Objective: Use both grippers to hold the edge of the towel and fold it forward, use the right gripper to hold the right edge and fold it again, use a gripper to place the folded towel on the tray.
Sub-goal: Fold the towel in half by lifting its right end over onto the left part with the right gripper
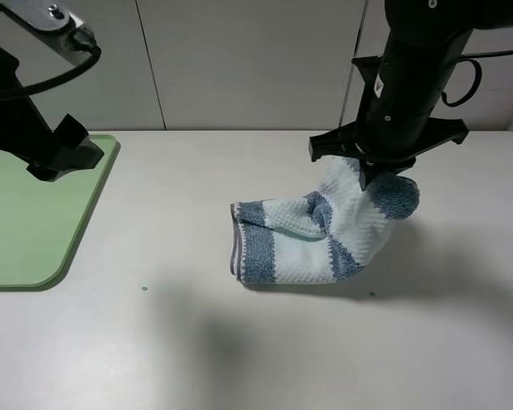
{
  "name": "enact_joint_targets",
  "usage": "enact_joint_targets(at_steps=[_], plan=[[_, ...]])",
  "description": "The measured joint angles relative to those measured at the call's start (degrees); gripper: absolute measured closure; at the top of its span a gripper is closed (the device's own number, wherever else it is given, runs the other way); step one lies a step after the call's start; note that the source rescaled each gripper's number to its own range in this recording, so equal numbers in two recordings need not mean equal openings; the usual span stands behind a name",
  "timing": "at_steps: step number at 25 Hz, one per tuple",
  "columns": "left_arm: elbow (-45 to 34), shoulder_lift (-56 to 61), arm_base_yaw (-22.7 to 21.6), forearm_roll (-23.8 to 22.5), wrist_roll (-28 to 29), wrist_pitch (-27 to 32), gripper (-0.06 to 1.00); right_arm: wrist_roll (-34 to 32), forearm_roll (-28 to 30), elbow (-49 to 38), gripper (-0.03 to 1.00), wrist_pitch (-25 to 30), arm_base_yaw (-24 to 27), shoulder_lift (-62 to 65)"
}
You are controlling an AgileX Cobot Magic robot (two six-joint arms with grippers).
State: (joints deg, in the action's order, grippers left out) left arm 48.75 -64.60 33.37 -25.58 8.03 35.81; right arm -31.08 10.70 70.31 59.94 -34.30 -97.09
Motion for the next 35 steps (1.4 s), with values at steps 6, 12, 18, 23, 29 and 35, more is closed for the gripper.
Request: enact_joint_targets(at_steps=[6,12,18,23,29,35], plan=[[0.00,0.00,0.00,0.00,0.00,0.00,-0.06,-4.34,0.00,0.00,0.88,-3.45,-4.87,-0.27],[0.00,0.00,0.00,0.00,0.00,0.00,-0.06,-6.37,0.07,0.00,0.88,-5.96,-7.86,-2.61],[0.00,0.00,0.00,0.00,0.00,0.00,-0.06,-6.89,-0.18,0.00,0.88,-8.19,-11.46,-6.99],[0.00,0.00,0.00,0.05,0.00,-0.05,-0.06,-9.02,-0.33,0.00,0.88,-12.27,-13.58,-9.61],[0.00,0.00,0.00,0.35,0.00,-0.05,-0.06,-10.90,-1.27,0.00,0.88,-17.47,-13.77,-10.72],[0.00,0.00,0.00,1.78,0.00,-0.05,-0.06,-11.17,-3.93,0.00,0.88,-22.11,-13.77,-12.59]])
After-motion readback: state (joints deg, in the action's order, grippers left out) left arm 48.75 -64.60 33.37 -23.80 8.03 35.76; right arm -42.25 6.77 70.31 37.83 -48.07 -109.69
